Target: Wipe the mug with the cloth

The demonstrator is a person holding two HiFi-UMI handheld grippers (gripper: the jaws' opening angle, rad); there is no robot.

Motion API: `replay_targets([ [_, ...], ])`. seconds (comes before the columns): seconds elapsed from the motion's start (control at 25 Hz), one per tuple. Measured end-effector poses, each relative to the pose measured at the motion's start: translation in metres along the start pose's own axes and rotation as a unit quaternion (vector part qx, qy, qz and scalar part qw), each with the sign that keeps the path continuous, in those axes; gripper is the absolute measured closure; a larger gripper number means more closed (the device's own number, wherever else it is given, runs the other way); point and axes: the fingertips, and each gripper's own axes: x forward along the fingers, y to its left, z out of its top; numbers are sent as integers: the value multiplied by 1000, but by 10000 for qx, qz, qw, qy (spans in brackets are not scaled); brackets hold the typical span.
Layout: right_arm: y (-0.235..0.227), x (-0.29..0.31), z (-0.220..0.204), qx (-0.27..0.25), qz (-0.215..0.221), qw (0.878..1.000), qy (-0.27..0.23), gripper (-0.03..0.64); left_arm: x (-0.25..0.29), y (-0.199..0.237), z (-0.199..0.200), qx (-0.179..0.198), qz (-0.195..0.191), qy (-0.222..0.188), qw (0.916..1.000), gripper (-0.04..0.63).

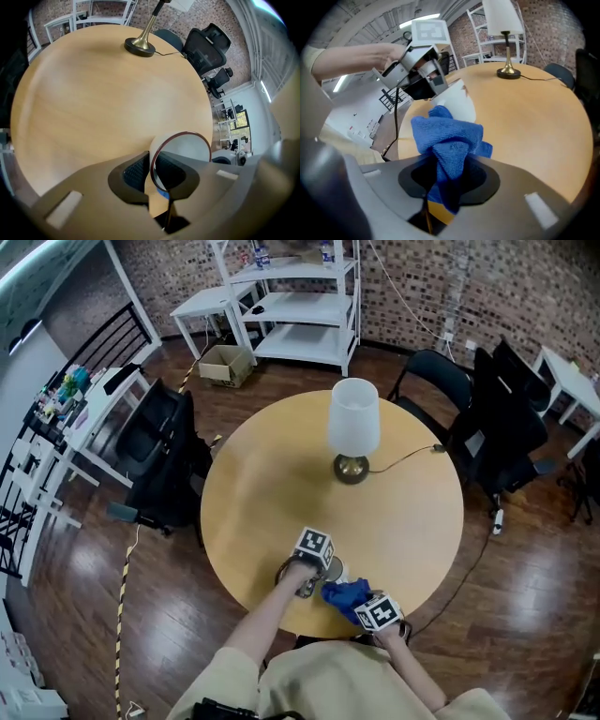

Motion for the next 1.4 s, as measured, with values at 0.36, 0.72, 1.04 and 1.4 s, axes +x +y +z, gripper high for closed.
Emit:
replay_targets([
  [0.36, -33, -21, 21, 1014, -157, 9930, -591, 497, -8, 8, -4, -46, 507, -158, 9986, 549],
  [0.72, -63, -51, 49, 1425, 140, 9824, -1197, 578, -19, 16, 3, 519, 1287, -559, 9887, 554],
  [1.04, -69, -52, 56, 1460, 263, 9780, -1466, 581, -21, 6, -2, 173, 537, -1032, 9931, 518],
  [1.4, -60, -110, 109, 1341, 575, 9614, -2334, 584, -82, -1, 9, 70, 60, -2135, 9769, 456],
])
